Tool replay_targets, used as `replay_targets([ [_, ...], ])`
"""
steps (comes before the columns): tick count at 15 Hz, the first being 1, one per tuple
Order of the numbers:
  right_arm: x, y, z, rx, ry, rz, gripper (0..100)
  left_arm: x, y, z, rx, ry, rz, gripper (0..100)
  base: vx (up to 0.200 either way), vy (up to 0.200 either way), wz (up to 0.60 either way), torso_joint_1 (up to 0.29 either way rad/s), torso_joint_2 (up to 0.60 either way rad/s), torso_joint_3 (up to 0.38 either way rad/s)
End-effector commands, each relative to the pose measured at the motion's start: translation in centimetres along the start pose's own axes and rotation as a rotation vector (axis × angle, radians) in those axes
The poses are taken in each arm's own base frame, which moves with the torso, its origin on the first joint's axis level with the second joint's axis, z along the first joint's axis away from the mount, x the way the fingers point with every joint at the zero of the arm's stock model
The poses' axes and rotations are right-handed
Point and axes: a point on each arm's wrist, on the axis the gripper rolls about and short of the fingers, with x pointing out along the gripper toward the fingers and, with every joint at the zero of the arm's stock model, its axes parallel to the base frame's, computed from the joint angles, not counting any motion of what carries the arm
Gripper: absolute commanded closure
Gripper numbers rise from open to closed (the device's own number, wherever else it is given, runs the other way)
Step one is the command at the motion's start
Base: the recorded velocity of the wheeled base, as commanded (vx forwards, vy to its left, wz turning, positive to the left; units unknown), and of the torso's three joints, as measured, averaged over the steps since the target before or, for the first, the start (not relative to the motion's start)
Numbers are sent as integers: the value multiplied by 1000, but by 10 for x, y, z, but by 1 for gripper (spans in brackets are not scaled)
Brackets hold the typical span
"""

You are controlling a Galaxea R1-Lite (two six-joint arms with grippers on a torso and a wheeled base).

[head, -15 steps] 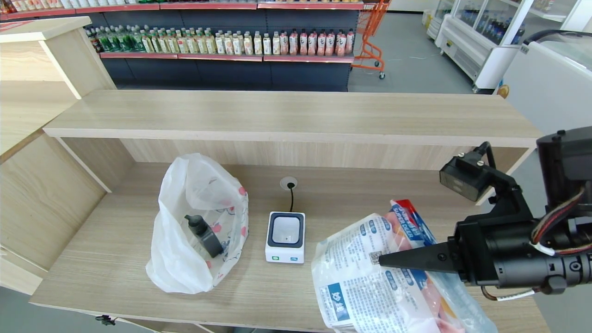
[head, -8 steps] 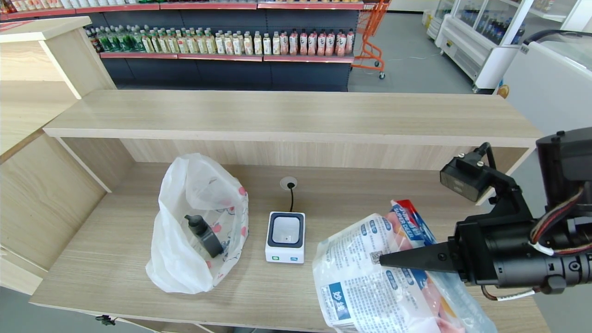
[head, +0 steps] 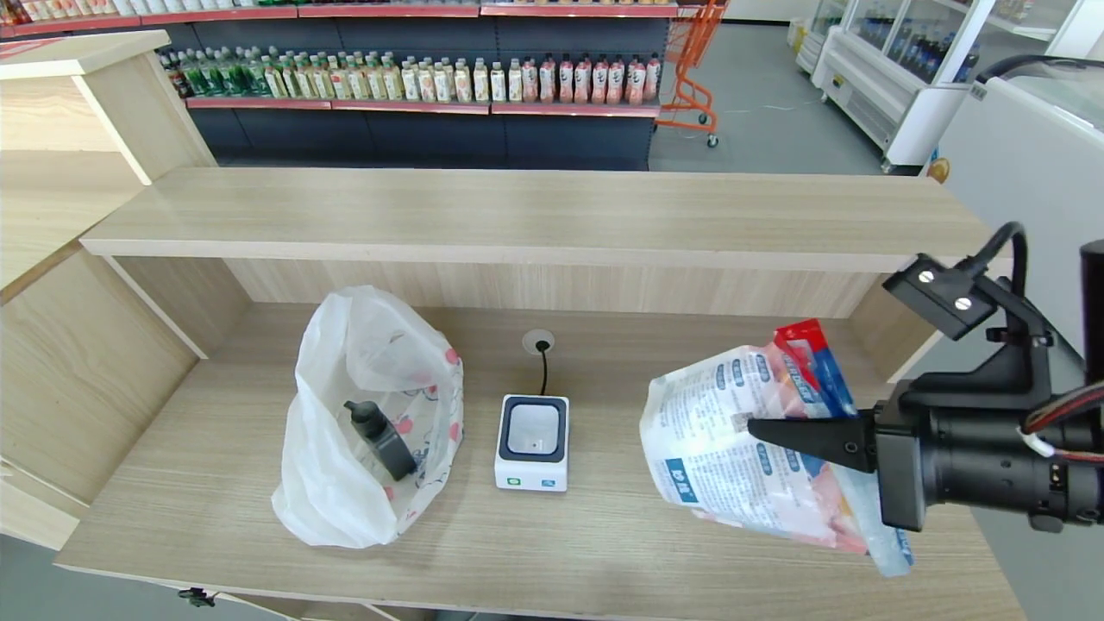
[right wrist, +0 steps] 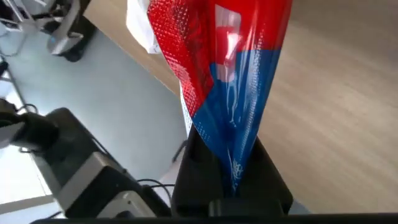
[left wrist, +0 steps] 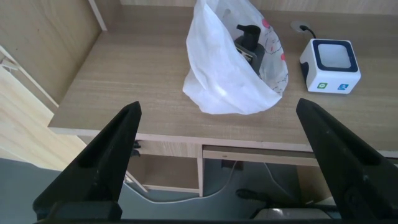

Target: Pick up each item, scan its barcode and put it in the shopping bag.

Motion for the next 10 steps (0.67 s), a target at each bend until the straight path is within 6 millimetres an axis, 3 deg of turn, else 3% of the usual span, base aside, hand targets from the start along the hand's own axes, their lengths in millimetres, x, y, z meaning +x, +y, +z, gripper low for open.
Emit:
replay_targets([
  [1,-26,1,-5,-141,-32,-35,100,0,0,0,0,0,1,0,0,0,0,0,0,0],
  [3,-36,-1,-20,-311,-1,-60,100,0,0,0,0,0,-1,0,0,0,0,0,0,0],
  [5,-41,-6,-33,-367,24,-95,100,0,0,0,0,0,-1,0,0,0,0,0,0,0],
  [10,-51,-7,-40,-359,12,-115,100,0,0,0,0,0,-1,0,0,0,0,0,0,0],
])
